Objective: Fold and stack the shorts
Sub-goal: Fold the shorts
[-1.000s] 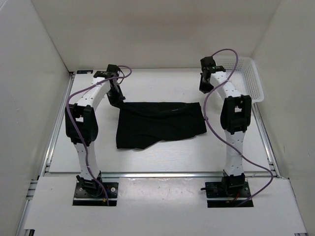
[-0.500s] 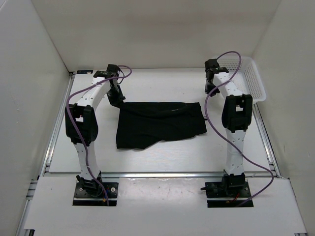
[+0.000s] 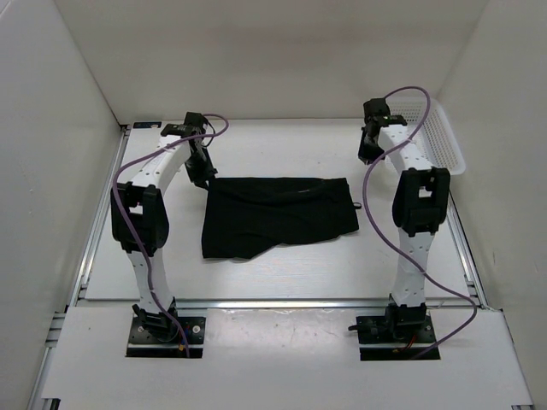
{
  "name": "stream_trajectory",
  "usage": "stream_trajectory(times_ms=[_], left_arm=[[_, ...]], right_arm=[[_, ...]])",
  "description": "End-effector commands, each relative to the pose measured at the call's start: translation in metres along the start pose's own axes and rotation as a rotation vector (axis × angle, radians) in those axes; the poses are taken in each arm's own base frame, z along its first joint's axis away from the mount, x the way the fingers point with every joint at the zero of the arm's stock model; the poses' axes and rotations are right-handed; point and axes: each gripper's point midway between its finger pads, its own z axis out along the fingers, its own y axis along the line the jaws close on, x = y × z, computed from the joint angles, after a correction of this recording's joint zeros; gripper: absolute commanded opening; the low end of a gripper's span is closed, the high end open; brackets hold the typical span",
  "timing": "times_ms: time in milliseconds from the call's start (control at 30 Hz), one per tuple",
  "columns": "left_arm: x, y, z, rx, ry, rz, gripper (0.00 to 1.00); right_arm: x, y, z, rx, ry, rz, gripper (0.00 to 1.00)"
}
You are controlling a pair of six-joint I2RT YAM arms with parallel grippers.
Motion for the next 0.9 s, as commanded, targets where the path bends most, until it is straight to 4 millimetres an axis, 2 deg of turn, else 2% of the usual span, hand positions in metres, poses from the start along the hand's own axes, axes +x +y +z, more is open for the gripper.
stream_trajectory(times_ms=[0,33,67,100,133,167,200,233,267,300,333,367,400,433,467,500,533,633,667,700,767,800,867], left_arm=[[0.0,-0.002,-0.033,0.044,-0.069,0.016,0.28],[0.004,0.001,-0.036,0.04,-0.061,0.016,0.33],[0.006,0.005,-0.044,0.035,-0.083,0.015,0.36],[0.01,0.008,-0.046,0.033,-0.08,0.016,0.44],[0.024,0.017,-0.041,0.008,-0.054,0.007,0.54],[0.03,0.02,-0.051,0.016,-0.067,-0.012,0.64],[0.041,0.023,-0.052,0.023,-0.047,-0.02,0.66],[0.062,0.031,-0.041,0.014,-0.005,-0.047,0.76],[0.072,0.034,-0.05,0.029,-0.011,-0.064,0.81],[0.08,0.038,-0.049,0.029,-0.011,-0.08,0.82],[0.092,0.041,-0.048,0.023,0.004,-0.086,0.82],[0.108,0.052,-0.045,0.003,0.009,-0.121,0.82],[0.115,0.055,-0.043,0.001,0.012,-0.134,0.82],[0.119,0.062,-0.041,-0.008,0.018,-0.157,0.82],[0.128,0.067,-0.036,-0.018,0.034,-0.157,0.82],[0.127,0.066,-0.035,-0.009,0.02,-0.158,0.82],[0.127,0.066,-0.035,-0.009,0.02,-0.158,0.8],[0.117,0.071,-0.025,-0.048,0.005,-0.175,0.79],[0.114,0.07,-0.023,-0.051,0.008,-0.164,0.79],[0.113,0.075,-0.013,-0.081,0.025,-0.162,0.79],[0.098,0.073,-0.006,-0.063,0.013,-0.163,0.81],[0.098,0.073,0.004,-0.075,0.033,-0.149,0.81],[0.088,0.071,0.013,-0.066,0.036,-0.121,0.86]], right_arm=[[-0.03,0.031,-0.062,-0.21,-0.132,0.026,0.11],[-0.034,0.033,-0.08,-0.248,-0.161,0.028,0.2],[-0.025,0.041,-0.085,-0.276,-0.144,0.022,0.24],[-0.026,0.043,-0.092,-0.294,-0.158,0.023,0.3],[-0.025,0.05,-0.111,-0.335,-0.175,0.012,0.34],[-0.013,0.056,-0.114,-0.358,-0.159,-0.004,0.45],[-0.006,0.055,-0.119,-0.372,-0.15,-0.006,0.5],[-0.003,0.059,-0.139,-0.4,-0.18,-0.016,0.55],[0.004,0.062,-0.145,-0.411,-0.186,-0.028,0.66],[0.028,0.056,-0.137,-0.396,-0.132,-0.014,0.69],[0.033,0.055,-0.154,-0.414,-0.159,-0.006,0.74],[0.043,0.053,-0.156,-0.422,-0.147,0.008,0.78],[0.073,0.046,-0.143,-0.399,-0.08,0.015,0.79],[0.081,0.042,-0.15,-0.405,-0.088,0.045,0.82],[0.09,0.04,-0.147,-0.403,-0.078,0.058,0.82],[0.112,0.035,-0.138,-0.388,-0.038,0.063,0.85],[0.122,0.036,-0.134,-0.395,-0.006,0.075,0.85],[0.14,0.034,-0.123,-0.383,0.046,0.07,0.86],[0.141,0.036,-0.124,-0.396,0.052,0.069,0.86],[0.147,0.035,-0.119,-0.387,0.071,0.067,0.88],[0.151,0.035,-0.121,-0.395,0.076,0.067,0.88],[0.154,0.034,-0.119,-0.392,0.085,0.066,0.88],[0.154,0.031,-0.121,-0.38,0.08,0.067,0.89]])
